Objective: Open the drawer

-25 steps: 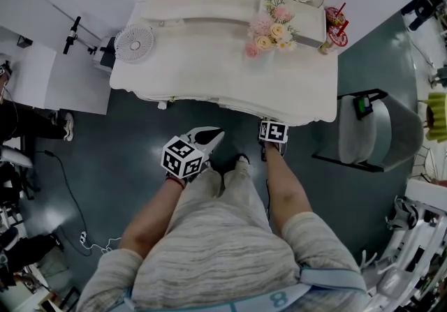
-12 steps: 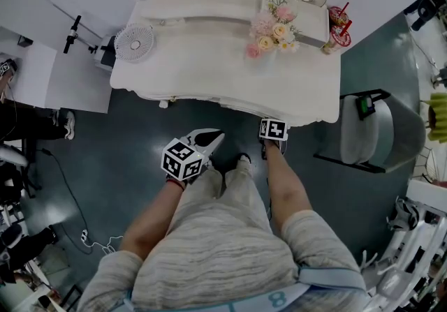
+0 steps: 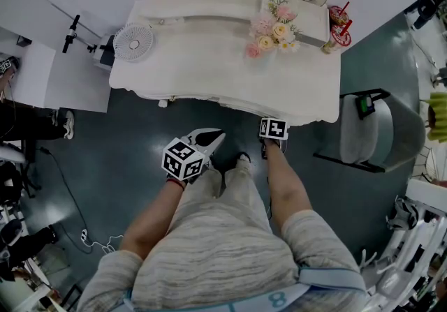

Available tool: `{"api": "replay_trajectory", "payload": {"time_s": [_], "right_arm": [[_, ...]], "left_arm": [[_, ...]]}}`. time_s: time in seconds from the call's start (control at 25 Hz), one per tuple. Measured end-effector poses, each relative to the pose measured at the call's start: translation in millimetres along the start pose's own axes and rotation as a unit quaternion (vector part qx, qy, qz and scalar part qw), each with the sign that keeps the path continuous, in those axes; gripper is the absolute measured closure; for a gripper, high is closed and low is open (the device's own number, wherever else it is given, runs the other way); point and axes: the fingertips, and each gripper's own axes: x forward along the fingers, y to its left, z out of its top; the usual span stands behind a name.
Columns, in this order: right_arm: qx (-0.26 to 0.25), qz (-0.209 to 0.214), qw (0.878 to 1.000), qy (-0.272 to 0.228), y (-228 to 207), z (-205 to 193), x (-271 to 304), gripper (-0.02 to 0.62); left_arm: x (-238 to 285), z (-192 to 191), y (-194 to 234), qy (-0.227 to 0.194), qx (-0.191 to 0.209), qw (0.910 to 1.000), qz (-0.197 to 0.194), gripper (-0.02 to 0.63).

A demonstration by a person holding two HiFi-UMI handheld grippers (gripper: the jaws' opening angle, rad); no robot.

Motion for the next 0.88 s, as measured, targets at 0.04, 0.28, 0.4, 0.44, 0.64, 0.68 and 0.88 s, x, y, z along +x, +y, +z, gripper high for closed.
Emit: {"api": "replay_trajectory", "payload": {"time_s": [0.04, 0.28, 0.4, 0.44, 0.64, 0.68, 0.88], "right_arm": [[0.001, 0.000, 1.000, 0.001, -0.1, -0.1, -0.3, 0.469], [-0.001, 0.001, 1.000, 0.004, 0.3, -3.4, -1.8, 0.469], [0.000, -0.001, 1.000, 0.004, 1.0, -5.4, -3.2, 0.469], [0.001, -0.001, 1.000, 0.005, 1.4, -6.6, -3.6, 0.469], [0.003, -0.002, 1.000, 0.009, 3.1, -14.3, -6.3, 0.469], [0.003, -0.002, 1.000, 0.010, 3.2, -16.2, -6.6, 0.469], [0.005, -0.003, 1.000, 0.012, 4.5, -23.9, -9.4, 0.469]], "left_arm": [[0.4, 0.2, -0.1, 0.001, 0.000, 1.0000, 0.000, 0.592], [2.0, -1.2, 1.1, 0.002, -0.002, 1.0000, -0.001, 0.592], [2.1, -0.3, 1.0, 0.002, -0.002, 1.0000, -0.003, 0.592], [1.8, -0.2, 1.0, 0.002, -0.002, 1.0000, -0.004, 0.592], [0.2, -0.9, -0.1, 0.003, -0.001, 1.0000, -0.006, 0.592], [0.2, -1.4, -0.6, 0.003, 0.000, 1.0000, -0.007, 0.592], [-0.1, -2.3, -2.1, 0.004, 0.002, 0.9999, -0.010, 0.592]]}}
